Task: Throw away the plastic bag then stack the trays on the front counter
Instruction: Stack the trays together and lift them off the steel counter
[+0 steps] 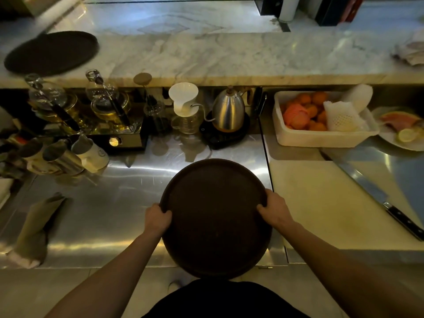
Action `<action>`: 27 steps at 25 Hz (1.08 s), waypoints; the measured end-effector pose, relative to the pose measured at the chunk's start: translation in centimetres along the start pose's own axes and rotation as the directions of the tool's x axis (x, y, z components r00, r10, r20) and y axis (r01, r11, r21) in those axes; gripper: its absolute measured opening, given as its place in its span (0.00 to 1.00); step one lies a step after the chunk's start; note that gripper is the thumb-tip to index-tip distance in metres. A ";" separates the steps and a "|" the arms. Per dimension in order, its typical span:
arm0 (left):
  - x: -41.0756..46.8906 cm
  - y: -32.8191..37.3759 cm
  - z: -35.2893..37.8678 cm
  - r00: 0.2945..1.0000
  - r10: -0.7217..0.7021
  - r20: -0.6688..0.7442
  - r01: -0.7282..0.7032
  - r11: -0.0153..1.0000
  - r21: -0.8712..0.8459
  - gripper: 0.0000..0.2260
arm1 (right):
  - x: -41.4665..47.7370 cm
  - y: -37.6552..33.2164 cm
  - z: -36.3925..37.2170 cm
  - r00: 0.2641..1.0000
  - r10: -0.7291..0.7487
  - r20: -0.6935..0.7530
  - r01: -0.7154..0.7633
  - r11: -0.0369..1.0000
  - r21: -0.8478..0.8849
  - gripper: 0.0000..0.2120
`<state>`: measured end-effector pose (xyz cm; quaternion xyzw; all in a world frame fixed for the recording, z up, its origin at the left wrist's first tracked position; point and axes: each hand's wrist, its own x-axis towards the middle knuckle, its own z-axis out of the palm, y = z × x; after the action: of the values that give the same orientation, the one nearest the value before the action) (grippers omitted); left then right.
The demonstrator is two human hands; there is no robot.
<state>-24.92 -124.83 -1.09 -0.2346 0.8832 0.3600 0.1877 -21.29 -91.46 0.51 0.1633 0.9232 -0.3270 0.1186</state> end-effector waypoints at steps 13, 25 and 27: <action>1.8 -1.0 0.0 0.998 0.038 0.054 -0.047 0.981 0.188 0.17 | 0.0 -0.7 1.1 0.998 0.062 -0.022 -0.064 0.988 -0.139 0.17; 0.7 -2.3 0.3 0.983 0.151 0.106 -0.164 0.977 0.133 0.22 | -0.8 -0.2 2.4 0.991 0.131 -0.024 -0.133 0.979 -0.155 0.19; 0.6 -2.1 0.2 0.983 0.146 0.109 -0.161 0.975 0.151 0.21 | -1.0 -0.3 2.7 0.991 0.134 -0.027 -0.137 0.978 -0.156 0.17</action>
<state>-24.22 -126.12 -2.68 -0.1322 0.9145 0.3127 0.2201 -20.17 -93.65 -0.99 0.2186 0.9338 -0.2427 0.1458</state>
